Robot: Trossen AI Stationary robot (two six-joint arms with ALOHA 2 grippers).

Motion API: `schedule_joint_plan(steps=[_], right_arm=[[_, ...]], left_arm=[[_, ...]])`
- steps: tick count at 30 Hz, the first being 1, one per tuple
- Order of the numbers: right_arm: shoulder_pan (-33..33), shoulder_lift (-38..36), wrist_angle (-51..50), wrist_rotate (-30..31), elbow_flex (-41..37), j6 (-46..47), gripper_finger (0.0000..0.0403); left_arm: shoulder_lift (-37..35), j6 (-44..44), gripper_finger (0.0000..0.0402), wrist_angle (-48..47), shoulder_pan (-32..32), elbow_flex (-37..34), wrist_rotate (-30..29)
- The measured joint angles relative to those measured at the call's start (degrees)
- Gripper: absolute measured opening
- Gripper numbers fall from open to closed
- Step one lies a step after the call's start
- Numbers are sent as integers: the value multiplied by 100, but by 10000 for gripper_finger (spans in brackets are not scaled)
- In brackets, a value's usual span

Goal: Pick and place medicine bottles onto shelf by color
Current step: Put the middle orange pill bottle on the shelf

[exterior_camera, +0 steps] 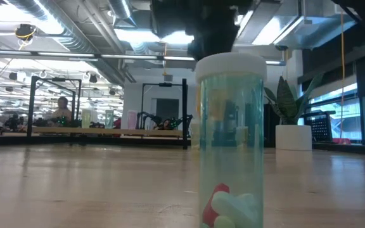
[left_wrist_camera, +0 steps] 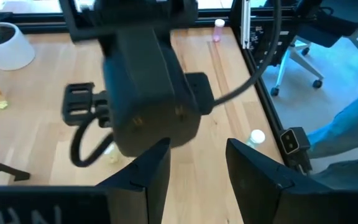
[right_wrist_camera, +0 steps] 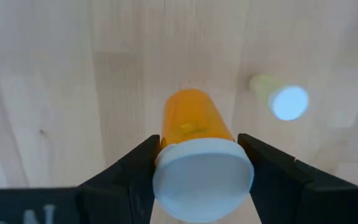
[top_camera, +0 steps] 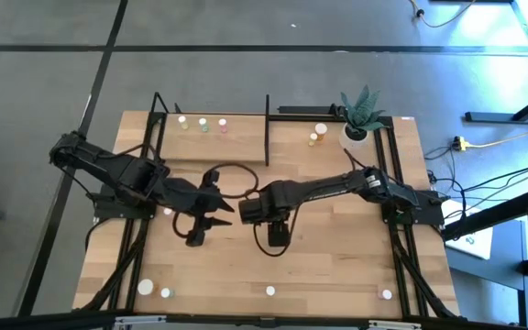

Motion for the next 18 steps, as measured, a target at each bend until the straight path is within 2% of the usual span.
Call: schedule_joint_plan(steps=[6, 10, 18], right_arm=[[-32, -9, -163, 158, 915, 13, 207], [-207, -143, -88, 404, 885, 62, 207], [-683, -157, -181, 417, 916, 290, 207]], left_arm=[[-4, -152, 148, -62, -18, 0, 0], [-41, -284, 148, -209, -19, 0, -2], [-84, -258, 148, -298, -64, 0, -63]])
